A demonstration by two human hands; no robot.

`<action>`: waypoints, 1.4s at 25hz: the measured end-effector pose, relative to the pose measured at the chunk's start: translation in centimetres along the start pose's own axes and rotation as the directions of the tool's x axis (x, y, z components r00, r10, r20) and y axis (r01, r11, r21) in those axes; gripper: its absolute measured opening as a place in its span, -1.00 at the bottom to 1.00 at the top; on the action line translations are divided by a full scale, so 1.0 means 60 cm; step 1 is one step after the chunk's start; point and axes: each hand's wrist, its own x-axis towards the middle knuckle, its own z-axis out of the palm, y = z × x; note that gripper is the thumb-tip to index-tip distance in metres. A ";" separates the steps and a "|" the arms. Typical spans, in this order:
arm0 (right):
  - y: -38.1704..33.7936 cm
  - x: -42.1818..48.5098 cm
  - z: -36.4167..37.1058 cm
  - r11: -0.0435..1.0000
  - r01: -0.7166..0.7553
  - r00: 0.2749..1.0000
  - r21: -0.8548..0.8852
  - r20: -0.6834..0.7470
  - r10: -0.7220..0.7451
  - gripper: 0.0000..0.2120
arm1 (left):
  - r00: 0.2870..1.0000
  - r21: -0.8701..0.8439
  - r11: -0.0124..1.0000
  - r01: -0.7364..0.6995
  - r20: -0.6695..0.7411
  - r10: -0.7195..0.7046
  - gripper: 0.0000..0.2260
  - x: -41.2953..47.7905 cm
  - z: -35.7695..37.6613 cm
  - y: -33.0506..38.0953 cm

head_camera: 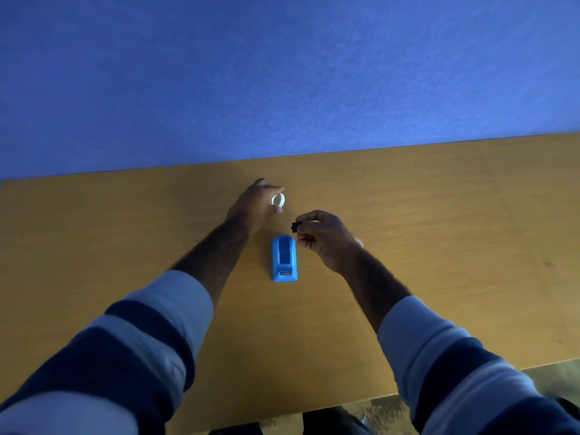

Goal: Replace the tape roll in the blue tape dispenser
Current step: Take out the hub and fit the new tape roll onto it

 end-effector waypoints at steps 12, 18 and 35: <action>0.030 0.002 -0.029 0.995 -0.045 0.998 -0.087 -0.044 0.042 -0.85 | 0.996 0.318 0.947 0.042 0.061 -0.065 -0.50 0.059 0.016 0.003; 0.021 0.002 -0.021 1.000 -0.010 1.000 -0.006 -0.012 0.010 -0.84 | 0.965 -0.306 0.949 0.080 -0.214 -0.151 -0.72 -0.012 -0.003 0.037; 0.015 -0.049 0.029 0.986 0.149 0.983 -0.068 0.117 -0.141 -0.72 | 0.931 -0.722 0.602 0.341 0.170 -0.324 -0.88 -0.154 -0.016 0.066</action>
